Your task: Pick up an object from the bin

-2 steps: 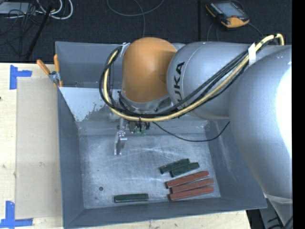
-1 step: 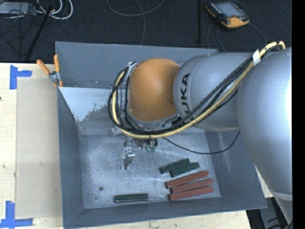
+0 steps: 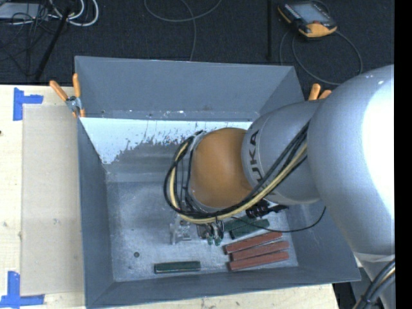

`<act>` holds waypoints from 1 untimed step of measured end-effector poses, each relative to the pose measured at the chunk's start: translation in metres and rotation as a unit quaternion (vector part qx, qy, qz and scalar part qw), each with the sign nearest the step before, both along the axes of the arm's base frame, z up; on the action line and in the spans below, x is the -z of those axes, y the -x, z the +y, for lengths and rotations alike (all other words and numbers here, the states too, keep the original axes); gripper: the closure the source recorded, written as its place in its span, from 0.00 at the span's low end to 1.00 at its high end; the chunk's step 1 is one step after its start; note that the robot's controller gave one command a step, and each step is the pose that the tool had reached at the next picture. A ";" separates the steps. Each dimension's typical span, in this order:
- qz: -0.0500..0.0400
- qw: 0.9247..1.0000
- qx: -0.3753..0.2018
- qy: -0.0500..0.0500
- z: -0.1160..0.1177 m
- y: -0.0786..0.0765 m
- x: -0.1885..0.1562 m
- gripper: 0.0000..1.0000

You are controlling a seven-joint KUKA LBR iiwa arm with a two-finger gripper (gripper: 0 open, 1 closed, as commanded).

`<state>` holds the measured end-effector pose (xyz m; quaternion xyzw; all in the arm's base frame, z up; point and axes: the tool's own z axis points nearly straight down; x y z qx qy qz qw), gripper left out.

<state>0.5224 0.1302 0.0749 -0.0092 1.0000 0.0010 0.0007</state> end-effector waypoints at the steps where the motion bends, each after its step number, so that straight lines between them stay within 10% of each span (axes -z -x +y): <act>1: 0.000 1.000 0.000 0.000 0.000 0.000 0.000 1.00</act>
Offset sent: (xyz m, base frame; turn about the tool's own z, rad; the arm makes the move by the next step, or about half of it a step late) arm -0.0001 0.0385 0.0430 -0.0165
